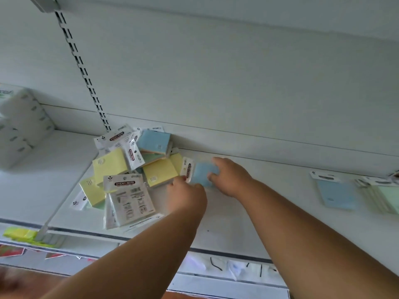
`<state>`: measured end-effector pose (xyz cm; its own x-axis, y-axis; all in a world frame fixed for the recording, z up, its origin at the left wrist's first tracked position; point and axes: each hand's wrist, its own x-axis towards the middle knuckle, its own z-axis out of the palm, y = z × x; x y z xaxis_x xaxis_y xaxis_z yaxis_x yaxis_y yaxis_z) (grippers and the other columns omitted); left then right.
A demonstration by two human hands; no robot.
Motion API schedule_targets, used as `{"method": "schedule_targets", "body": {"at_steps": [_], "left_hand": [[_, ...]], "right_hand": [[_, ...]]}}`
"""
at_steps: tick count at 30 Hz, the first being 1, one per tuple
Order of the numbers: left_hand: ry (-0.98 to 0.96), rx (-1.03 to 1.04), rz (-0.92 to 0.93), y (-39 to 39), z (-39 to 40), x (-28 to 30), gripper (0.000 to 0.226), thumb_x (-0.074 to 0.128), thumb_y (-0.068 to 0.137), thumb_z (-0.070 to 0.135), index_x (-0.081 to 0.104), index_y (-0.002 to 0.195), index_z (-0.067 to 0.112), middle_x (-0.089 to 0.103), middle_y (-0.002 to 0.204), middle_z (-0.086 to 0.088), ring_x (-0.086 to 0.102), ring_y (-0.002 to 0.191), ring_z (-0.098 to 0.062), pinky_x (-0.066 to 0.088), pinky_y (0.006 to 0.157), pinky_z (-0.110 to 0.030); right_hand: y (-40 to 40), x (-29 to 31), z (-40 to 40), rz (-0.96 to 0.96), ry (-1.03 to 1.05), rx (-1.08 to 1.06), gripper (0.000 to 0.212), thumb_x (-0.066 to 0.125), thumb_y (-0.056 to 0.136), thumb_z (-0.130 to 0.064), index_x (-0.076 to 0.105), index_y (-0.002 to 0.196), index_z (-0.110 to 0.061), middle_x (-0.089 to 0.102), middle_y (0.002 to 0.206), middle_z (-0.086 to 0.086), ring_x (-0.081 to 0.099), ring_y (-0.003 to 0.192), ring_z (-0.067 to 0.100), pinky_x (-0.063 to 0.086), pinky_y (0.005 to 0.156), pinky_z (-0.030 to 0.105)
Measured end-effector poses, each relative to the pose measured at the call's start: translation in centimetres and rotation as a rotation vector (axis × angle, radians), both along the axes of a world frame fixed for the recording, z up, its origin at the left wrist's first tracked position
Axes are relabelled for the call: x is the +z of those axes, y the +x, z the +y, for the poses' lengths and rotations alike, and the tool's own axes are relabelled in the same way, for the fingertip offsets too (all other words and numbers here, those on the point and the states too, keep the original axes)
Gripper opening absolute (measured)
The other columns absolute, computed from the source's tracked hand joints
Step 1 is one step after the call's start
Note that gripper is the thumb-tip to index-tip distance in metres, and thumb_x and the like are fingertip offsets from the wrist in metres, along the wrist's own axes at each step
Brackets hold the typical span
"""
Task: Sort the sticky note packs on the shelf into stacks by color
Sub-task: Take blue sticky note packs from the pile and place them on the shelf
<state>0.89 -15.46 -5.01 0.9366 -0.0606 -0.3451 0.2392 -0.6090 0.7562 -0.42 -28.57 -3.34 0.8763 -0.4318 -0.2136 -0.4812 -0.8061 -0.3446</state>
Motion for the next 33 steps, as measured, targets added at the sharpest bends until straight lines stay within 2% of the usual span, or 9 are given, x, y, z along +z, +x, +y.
{"method": "schedule_targets", "body": {"at_steps": [3,5,8,11,15,18,24,28,33], "left_hand": [[-0.158,0.009,0.028,-0.4,-1.1,-0.3,0.045,0.049,0.082,0.02,0.06,0.125,0.02,0.066,0.107,-0.006,0.067,0.086,-0.024,0.057,0.078,-0.037],[-0.242,0.03,0.054,-1.2,-1.9,-0.3,0.042,0.051,0.082,0.018,0.062,0.121,0.024,0.069,0.104,-0.003,0.069,0.082,-0.024,0.058,0.076,-0.036],[-0.296,-0.021,0.014,-3.5,-4.3,-0.3,0.032,0.062,0.086,0.021,0.06,0.116,0.031,0.067,0.109,0.008,0.068,0.089,-0.023,0.058,0.082,-0.043],[-0.282,-0.073,0.018,-6.5,-8.3,0.3,0.017,0.065,0.088,0.029,0.059,0.103,0.029,0.067,0.098,0.01,0.067,0.085,-0.02,0.059,0.079,-0.04],[-0.197,-0.237,-0.038,-11.6,-15.0,0.8,0.005,0.06,0.09,0.026,0.063,0.087,0.024,0.064,0.079,0.006,0.059,0.068,-0.015,0.05,0.063,-0.03],[-0.074,-0.382,-0.154,-14.5,-19.9,1.5,0.008,0.056,0.092,0.028,0.061,0.088,0.022,0.06,0.078,0.01,0.057,0.073,-0.015,0.046,0.064,-0.028],[0.178,-0.461,-0.216,-15.9,-26.0,1.5,0.012,0.049,0.088,0.025,0.061,0.089,0.021,0.064,0.086,0.003,0.06,0.079,-0.022,0.044,0.063,-0.029],[0.266,-0.469,-0.211,-16.3,-27.0,0.3,0.016,0.053,0.086,0.025,0.061,0.098,0.02,0.065,0.096,-0.001,0.061,0.09,-0.025,0.046,0.07,-0.03],[0.254,-0.42,-0.273,-17.1,-26.0,0.5,0.014,0.051,0.092,0.033,0.058,0.095,0.02,0.064,0.095,0.0,0.057,0.085,-0.023,0.042,0.068,-0.029]], "right_hand": [[-0.2,-0.4,-0.7,-0.017,-0.016,-0.057,0.04,0.057,0.088,-0.038,0.058,0.122,-0.016,0.059,0.125,0.01,0.056,0.114,0.03,0.047,0.09,0.034],[-1.7,-0.5,-2.0,-0.014,0.052,-0.138,0.03,0.063,0.085,-0.037,0.066,0.101,-0.012,0.066,0.103,0.011,0.062,0.094,0.028,0.046,0.072,0.029],[-5.8,0.1,-5.5,-0.15,0.515,-0.289,0.026,0.071,0.084,-0.029,0.066,0.081,-0.004,0.058,0.068,0.011,0.049,0.056,0.02,0.034,0.052,0.025],[-10.7,1.5,-9.8,-0.352,0.831,-0.465,0.021,0.07,0.086,-0.019,0.058,0.069,-0.015,0.041,0.048,-0.004,0.029,0.037,0.01,0.022,0.042,0.02],[-16.5,2.7,-16.3,-0.385,0.504,-0.431,0.015,0.074,0.079,-0.026,0.063,0.074,-0.016,0.056,0.061,-0.005,0.048,0.053,0.015,0.039,0.053,0.026],[-19.3,2.8,-21.4,-0.397,0.315,-0.461,0.016,0.075,0.076,-0.028,0.067,0.086,-0.019,0.067,0.08,-0.002,0.061,0.072,0.019,0.051,0.069,0.033],[-21.0,1.5,-26.2,-0.179,-0.002,-0.458,0.034,0.06,0.087,-0.033,0.049,0.063,-0.011,0.054,0.065,0.006,0.054,0.073,0.031,0.036,0.061,0.029],[-20.6,0.3,-26.1,-0.077,-0.101,-0.426,0.018,0.058,0.088,-0.027,0.06,0.096,-0.011,0.066,0.102,0.013,0.063,0.099,0.033,0.039,0.071,0.031],[-20.9,0.6,-25.3,-0.159,-0.177,-0.336,0.016,0.05,0.091,-0.026,0.051,0.101,-0.013,0.062,0.103,0.009,0.061,0.097,0.033,0.044,0.072,0.036]]}}
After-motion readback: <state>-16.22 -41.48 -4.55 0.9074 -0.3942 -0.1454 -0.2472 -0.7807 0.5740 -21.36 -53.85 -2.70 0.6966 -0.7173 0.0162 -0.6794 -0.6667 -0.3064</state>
